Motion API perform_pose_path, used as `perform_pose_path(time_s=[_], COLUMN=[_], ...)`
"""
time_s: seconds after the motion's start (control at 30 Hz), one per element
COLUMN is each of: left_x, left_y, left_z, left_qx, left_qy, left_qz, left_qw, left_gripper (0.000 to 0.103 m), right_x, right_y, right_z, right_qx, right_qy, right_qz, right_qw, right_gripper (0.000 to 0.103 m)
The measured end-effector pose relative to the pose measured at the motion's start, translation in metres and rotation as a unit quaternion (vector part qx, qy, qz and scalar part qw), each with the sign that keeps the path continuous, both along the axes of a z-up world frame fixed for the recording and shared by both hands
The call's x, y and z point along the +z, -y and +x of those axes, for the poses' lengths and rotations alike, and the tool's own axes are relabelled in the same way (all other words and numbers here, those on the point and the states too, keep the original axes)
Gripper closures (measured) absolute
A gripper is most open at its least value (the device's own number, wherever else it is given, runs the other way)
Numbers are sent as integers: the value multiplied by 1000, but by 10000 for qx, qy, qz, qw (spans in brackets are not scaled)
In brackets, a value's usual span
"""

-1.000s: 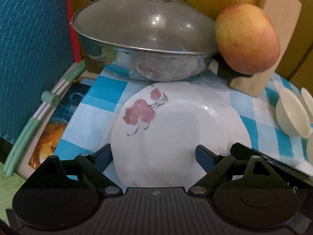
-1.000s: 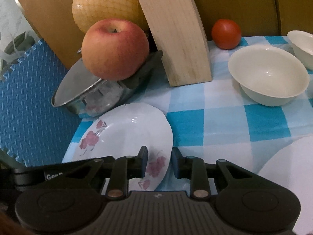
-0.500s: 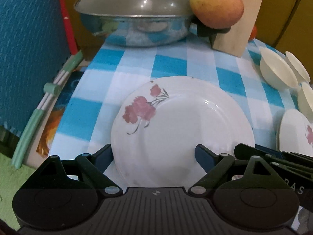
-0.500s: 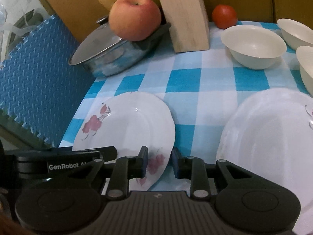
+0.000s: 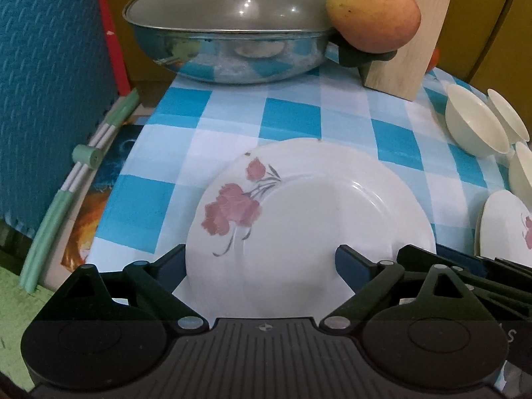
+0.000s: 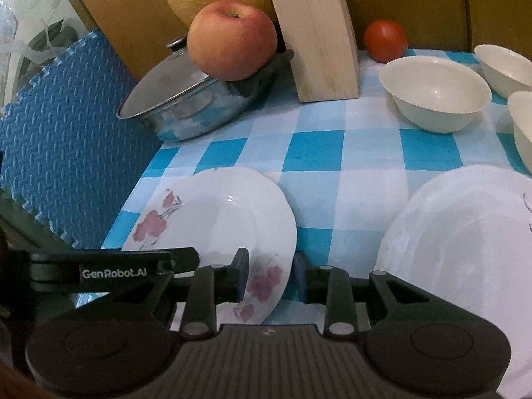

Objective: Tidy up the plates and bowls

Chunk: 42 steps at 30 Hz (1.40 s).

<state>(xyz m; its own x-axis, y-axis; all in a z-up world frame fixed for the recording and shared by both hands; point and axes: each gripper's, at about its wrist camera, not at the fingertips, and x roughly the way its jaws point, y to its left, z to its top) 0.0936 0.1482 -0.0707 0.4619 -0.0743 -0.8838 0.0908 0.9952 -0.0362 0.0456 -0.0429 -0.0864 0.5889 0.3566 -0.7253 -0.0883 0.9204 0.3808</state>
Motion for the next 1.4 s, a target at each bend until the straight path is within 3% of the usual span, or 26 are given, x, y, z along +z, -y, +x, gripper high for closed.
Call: perform_pose_path(time_s=[0.63,0.97,1.27,1.4], left_x=[15,4,-5,-6], left_y=[5,10,13,15], left_z=[-18,-24,-12,-10], left_qx=[-52,-190,-344,-341], left_qy=[227,-22,-24,22], left_qz=[-70,-29,-29,2], left_qw=[9997,9998,9994,9994], left_gripper=[10,10,5,4], right_x=[15,1,0,1], right_y=[8,15,15,10], right_z=[-22,-26,-19,-21], right_qx=[-10,-24,-20,31], right_qy=[177,-122,2,89], right_qz=[-53,1,75,-166], right_qw=[9998,9999,10000,9998], right_gripper=[76,76,70,76])
